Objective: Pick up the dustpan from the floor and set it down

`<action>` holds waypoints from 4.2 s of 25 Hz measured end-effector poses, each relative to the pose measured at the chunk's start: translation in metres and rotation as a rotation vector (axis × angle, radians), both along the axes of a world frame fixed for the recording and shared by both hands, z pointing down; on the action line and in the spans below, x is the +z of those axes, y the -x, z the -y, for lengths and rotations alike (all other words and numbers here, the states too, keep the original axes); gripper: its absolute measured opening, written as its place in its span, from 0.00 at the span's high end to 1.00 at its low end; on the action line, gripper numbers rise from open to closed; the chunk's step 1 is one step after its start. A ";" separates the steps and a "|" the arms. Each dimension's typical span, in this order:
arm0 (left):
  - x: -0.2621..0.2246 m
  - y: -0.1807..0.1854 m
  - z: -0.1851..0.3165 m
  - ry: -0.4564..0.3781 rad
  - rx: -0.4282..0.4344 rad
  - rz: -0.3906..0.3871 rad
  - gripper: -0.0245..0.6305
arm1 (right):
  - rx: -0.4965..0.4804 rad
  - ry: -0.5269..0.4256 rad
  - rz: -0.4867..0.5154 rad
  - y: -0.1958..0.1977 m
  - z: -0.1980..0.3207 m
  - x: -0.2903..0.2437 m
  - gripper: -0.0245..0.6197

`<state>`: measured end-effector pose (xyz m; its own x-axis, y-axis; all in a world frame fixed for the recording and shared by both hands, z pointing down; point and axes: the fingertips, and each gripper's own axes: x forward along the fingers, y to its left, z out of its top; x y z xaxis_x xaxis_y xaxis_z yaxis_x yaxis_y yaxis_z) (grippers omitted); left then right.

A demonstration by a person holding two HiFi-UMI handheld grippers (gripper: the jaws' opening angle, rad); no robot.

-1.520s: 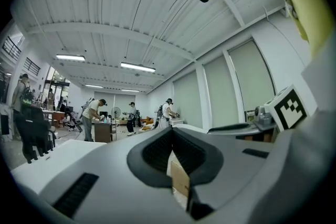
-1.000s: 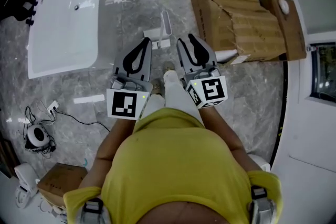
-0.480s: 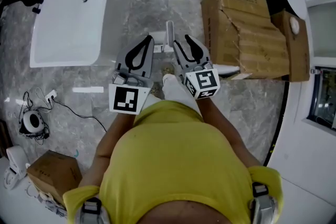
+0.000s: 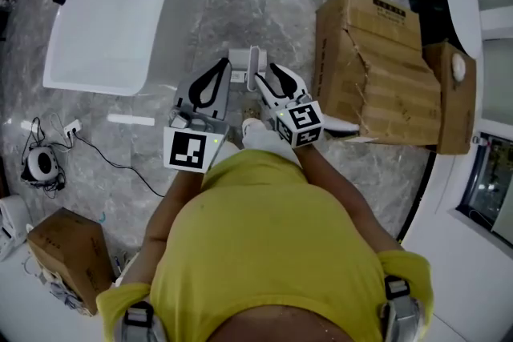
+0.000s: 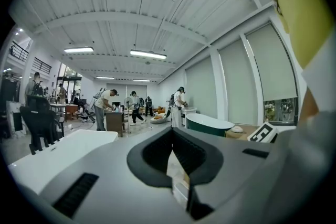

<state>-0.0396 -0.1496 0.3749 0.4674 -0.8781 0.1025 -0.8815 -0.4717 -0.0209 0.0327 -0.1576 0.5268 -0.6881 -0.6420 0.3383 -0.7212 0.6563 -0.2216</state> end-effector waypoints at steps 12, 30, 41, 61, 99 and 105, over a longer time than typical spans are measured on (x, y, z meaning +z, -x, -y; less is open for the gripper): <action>0.019 -0.001 0.020 0.039 -0.052 0.028 0.96 | -0.098 0.538 0.317 0.017 0.012 0.070 0.51; 0.017 0.013 0.058 0.089 0.044 0.039 0.96 | -0.175 0.786 0.517 0.049 0.025 0.087 0.73; 0.021 0.025 0.073 0.103 0.064 0.023 0.96 | -0.137 0.733 0.599 0.053 0.049 0.053 0.74; 0.021 0.008 0.082 0.105 0.121 -0.002 0.96 | -0.179 0.553 0.727 0.031 0.042 -0.128 0.71; 0.032 0.032 0.086 0.144 0.058 0.015 0.96 | -0.124 0.636 0.534 0.045 0.073 0.019 0.72; 0.034 0.034 0.083 0.157 0.051 0.018 0.96 | -0.112 0.675 0.461 0.043 0.072 0.064 0.74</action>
